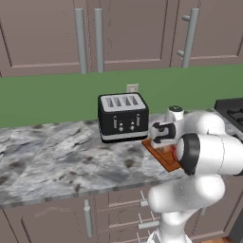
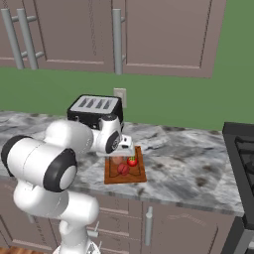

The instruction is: Place the avocado, onion, tomato, and bell pepper on the cutting board.

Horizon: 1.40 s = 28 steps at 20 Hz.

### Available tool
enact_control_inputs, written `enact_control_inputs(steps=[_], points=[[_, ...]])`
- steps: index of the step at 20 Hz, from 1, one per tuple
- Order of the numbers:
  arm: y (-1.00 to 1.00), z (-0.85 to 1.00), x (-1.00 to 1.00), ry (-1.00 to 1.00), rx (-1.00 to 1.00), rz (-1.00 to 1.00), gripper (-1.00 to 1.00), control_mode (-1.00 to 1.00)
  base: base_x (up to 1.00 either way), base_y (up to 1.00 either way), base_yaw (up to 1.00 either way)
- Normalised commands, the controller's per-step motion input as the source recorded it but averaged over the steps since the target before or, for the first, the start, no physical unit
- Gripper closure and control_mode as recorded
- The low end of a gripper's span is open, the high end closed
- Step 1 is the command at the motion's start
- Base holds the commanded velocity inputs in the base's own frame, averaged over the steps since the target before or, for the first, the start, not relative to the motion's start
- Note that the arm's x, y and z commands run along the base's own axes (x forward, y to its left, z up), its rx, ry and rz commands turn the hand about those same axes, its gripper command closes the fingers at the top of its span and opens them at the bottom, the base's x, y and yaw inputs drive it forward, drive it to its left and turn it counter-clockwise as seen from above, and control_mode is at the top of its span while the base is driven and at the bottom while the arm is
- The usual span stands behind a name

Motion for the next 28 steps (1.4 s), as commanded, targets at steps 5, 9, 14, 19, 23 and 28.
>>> enact_control_inputs(steps=[5, 9, 14, 19, 23, 28], points=[[0.0, 0.51, -0.17, -0.12, 0.0, 0.03, -1.0, -1.0, 0.0, 0.0, 0.0], [0.0, 0.58, -0.47, -0.17, 0.0, 0.06, -1.0, -1.0, 0.0, 0.0, 0.0], [0.0, 0.7, -0.66, -0.22, 0.0, 0.08, -1.0, -1.0, 0.0, 0.0, 0.0], [0.0, 0.75, -0.75, -0.27, 0.0, 0.08, -1.0, -1.0, 0.0, 0.0, 0.0], [0.05, 0.69, -0.73, -0.23, 0.0, 0.06, -1.0, -1.0, 0.0, 0.0, 0.0], [0.17, 0.65, -0.75, -0.19, 0.0, 0.04, -1.0, -1.0, 0.0, 0.0, 0.0]])
